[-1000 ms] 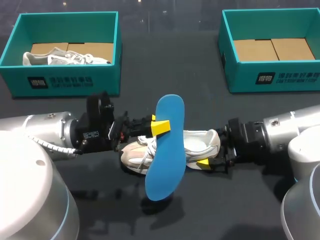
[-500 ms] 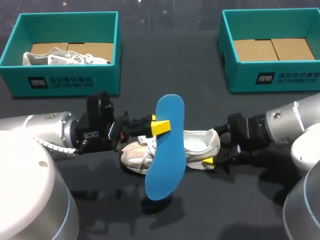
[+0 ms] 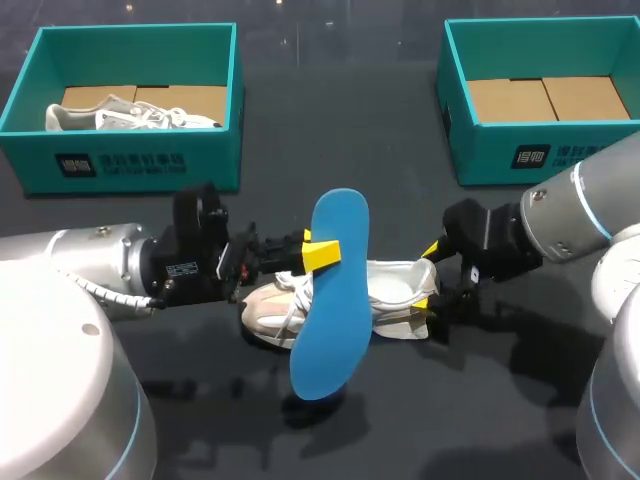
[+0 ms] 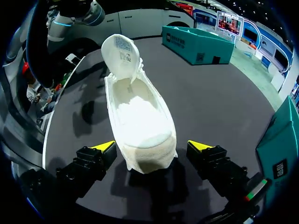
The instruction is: Take the shoe out of the shoebox, open the shoe tongue, remove and reinsert the insole, then place the shoe into the shoebox
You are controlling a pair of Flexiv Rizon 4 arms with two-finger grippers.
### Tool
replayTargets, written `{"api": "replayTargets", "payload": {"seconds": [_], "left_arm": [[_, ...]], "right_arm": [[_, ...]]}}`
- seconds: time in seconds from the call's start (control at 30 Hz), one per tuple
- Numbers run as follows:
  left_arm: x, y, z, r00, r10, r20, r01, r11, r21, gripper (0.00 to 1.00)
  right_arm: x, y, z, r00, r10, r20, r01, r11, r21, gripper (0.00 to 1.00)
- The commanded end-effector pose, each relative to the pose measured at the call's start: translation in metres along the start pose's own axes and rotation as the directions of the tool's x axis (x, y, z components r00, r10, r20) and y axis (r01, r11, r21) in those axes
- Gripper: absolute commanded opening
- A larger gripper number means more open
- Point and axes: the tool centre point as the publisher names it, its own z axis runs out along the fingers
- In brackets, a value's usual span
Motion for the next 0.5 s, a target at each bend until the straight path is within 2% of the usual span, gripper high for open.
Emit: {"api": "replayTargets", "payload": {"seconds": [0.03, 0.3, 0.43, 0.5], "left_arm": [[0.001, 0.001, 0.0, 1.0, 0.001, 0.003, -0.001, 1.0, 0.003, 0.0], [0.001, 0.001, 0.0, 1.0, 0.001, 0.003, -0.001, 1.0, 0.003, 0.0], [0.001, 0.001, 0.0, 1.0, 0.001, 0.003, -0.001, 1.0, 0.003, 0.0], [0.001, 0.001, 0.0, 1.0, 0.001, 0.003, -0.001, 1.0, 0.003, 0.0]], "right_arm": [[0.004, 0.004, -0.003, 1.0, 0.016, 0.025, -0.024, 0.926, 0.377, 1.0], [0.004, 0.004, -0.003, 1.0, 0.016, 0.025, -0.024, 0.926, 0.377, 1.0], [0.002, 0.018, -0.008, 0.996, -0.038, 0.081, -0.006, 0.874, 0.487, 1.0], [0.001, 0.021, -0.01, 0.993, -0.069, 0.093, 0.012, 0.859, 0.511, 1.0]]}}
